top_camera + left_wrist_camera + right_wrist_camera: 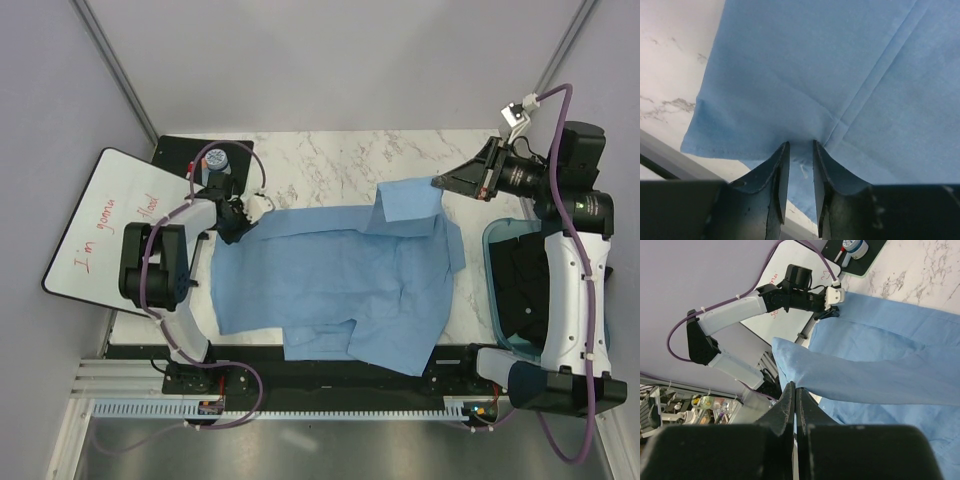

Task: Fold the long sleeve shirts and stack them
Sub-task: Fold the shirt

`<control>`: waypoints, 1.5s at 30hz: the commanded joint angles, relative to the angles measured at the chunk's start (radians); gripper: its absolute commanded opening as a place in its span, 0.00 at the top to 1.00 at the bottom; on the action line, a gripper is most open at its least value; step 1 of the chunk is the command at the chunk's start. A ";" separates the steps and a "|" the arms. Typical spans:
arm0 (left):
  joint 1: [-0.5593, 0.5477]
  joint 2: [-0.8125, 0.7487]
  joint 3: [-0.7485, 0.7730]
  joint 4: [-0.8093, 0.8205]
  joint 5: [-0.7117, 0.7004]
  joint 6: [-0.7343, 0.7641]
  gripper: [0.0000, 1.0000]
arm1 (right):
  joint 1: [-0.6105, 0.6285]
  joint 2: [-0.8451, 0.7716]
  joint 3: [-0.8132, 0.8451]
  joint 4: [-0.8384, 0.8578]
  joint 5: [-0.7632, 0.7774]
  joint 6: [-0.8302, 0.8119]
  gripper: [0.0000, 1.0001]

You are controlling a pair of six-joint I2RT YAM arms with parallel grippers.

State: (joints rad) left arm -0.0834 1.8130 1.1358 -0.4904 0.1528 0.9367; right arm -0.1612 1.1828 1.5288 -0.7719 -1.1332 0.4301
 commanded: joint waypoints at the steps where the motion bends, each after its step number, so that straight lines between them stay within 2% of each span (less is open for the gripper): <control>1: 0.030 -0.029 -0.002 -0.060 -0.026 0.010 0.65 | -0.004 0.011 0.080 0.078 -0.053 0.053 1.00; 3: 0.042 -0.062 0.028 -0.060 0.017 -0.034 0.62 | -0.004 0.008 0.079 0.117 -0.063 0.111 1.00; 4: 0.045 -0.070 0.066 -0.060 0.030 -0.050 0.56 | -0.004 0.006 0.076 0.138 -0.065 0.122 1.00; 9: 0.053 -0.064 0.195 -0.092 0.089 -0.160 0.51 | -0.004 -0.012 0.031 0.141 -0.039 0.130 1.00; 11: 0.050 -0.076 0.237 -0.103 0.122 -0.182 0.46 | -0.005 -0.018 0.010 0.184 -0.030 0.163 1.00; 13: 0.048 -0.108 0.252 -0.137 0.227 -0.193 0.39 | -0.004 -0.018 -0.013 0.192 -0.007 0.159 1.00; 15: 0.028 -0.133 0.224 -0.151 0.278 -0.162 0.36 | -0.004 -0.015 -0.042 0.192 0.003 0.151 1.00; 21: -0.016 -0.182 0.107 -0.165 0.292 -0.087 0.33 | 0.012 -0.002 -0.130 0.218 0.039 0.159 1.00; 25: -0.016 -0.242 0.081 -0.178 0.379 -0.125 0.30 | 0.055 -0.023 -0.183 0.223 0.065 0.148 1.00; 29: -0.035 -0.368 0.064 -0.178 0.535 -0.246 0.22 | 0.140 -0.064 -0.261 0.238 0.125 0.124 1.00; 30: -0.044 -0.441 0.050 -0.174 0.553 -0.263 0.20 | 0.149 -0.071 -0.272 0.249 0.137 0.125 1.00; 32: -0.097 -0.527 0.022 -0.107 0.538 -0.333 0.01 | 0.155 -0.077 -0.309 0.263 0.139 0.130 1.00; 34: -0.168 -0.659 -0.031 -0.061 0.536 -0.358 0.00 | 0.187 -0.086 -0.334 0.295 0.142 0.151 1.00; 36: -0.220 -0.763 -0.068 0.027 0.530 -0.444 0.00 | 0.195 -0.095 -0.357 0.325 0.145 0.171 1.00; 39: -0.331 -0.816 -0.047 0.047 0.551 -0.427 0.00 | 0.198 -0.101 -0.363 0.339 0.148 0.191 1.00; 43: -0.484 -0.753 0.071 0.073 0.328 -0.484 0.00 | 0.198 -0.098 -0.372 0.349 0.144 0.208 1.00; 44: -0.516 -0.747 0.088 0.072 0.218 -0.389 0.00 | 0.200 -0.100 -0.380 0.350 0.141 0.213 1.00; 45: -0.551 -0.747 0.078 0.094 0.176 -0.315 0.00 | 0.198 -0.104 -0.386 0.356 0.141 0.217 1.00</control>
State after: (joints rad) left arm -0.5350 1.0046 1.1614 -0.4740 0.5758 0.5331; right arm 0.0357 1.1069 1.1641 -0.4812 -0.9897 0.6147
